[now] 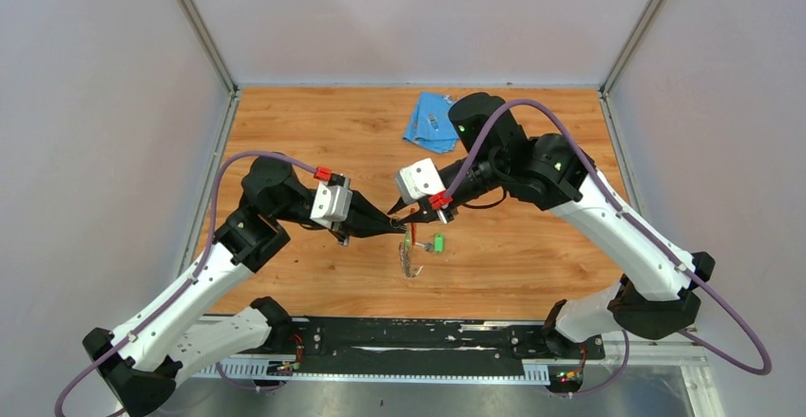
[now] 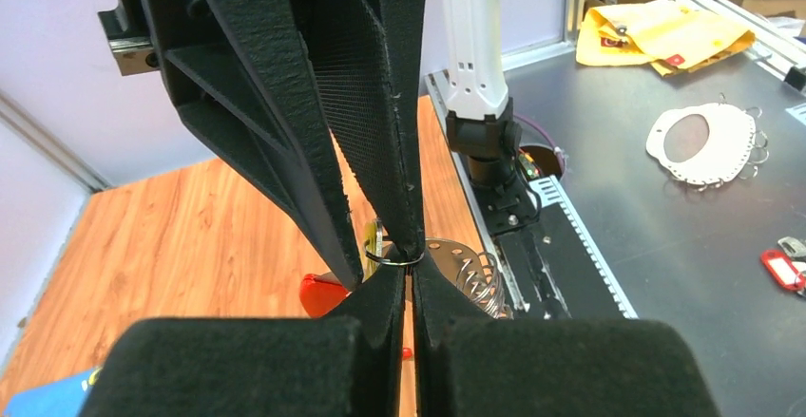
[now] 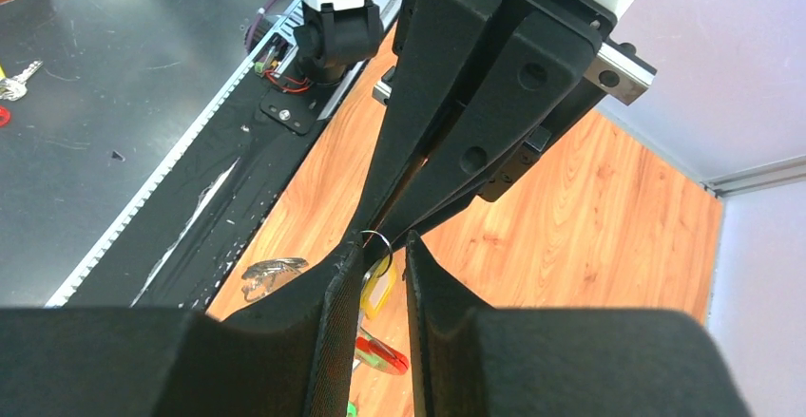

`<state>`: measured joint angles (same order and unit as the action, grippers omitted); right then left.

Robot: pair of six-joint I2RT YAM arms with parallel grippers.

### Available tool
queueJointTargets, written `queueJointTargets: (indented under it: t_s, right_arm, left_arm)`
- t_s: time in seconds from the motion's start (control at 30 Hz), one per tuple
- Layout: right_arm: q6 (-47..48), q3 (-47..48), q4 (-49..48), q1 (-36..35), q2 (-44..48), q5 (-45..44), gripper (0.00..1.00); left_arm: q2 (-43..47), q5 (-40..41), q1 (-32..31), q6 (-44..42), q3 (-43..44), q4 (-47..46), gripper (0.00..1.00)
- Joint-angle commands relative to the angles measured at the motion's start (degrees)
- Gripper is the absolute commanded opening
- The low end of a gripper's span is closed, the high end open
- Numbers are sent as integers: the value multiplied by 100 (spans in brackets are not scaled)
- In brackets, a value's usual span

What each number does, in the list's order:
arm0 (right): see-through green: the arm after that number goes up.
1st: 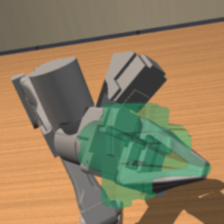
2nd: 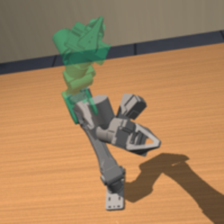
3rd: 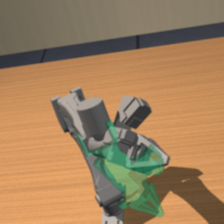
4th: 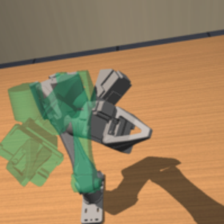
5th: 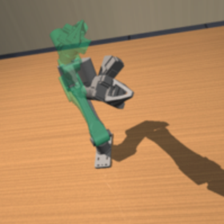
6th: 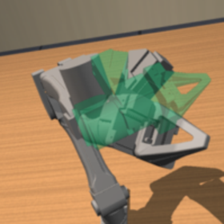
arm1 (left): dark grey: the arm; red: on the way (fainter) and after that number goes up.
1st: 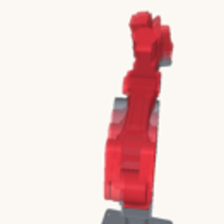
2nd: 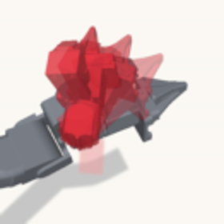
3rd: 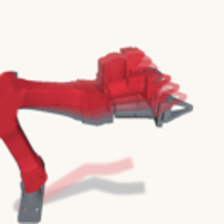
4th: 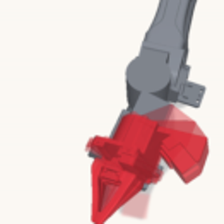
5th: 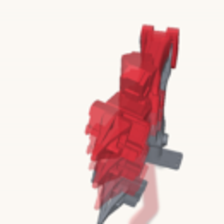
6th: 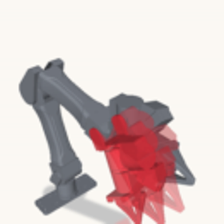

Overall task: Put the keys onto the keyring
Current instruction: Insert the key onto the keyring.

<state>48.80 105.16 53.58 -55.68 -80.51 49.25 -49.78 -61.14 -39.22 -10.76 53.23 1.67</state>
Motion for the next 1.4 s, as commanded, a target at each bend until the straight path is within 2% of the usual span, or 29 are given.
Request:
queueJointTargets:
  t_s: [0.0, 0.1, 0.2, 0.43, 0.8, 1.37]
  right_arm:
    - [-173, -270, 79, 66, -16, 111, 26]
    - [-220, -297, 7, 189, 5, 191, 27]
    - [-245, -241, -12, 378, -87, 420, 27]
    - [-438, -328, -275, 659, -114, 566, 28]
    - [-678, -392, -366, 786, -43, 768, 30]
    - [-977, -400, -366, 1008, 18, 1081, 32]
  left_arm:
    - [76, 393, -33, 256, 48, -1115, 0]
    - [103, 419, -33, 352, 12, -1177, 0]
    - [92, 761, -33, 978, -172, -1942, 0]
    - [-140, 1241, -42, 1388, -284, -2553, 0]
    - [-11, 862, -50, 830, -592, -2781, 0]
    - [91, 933, -103, 1017, -803, -3263, 0]
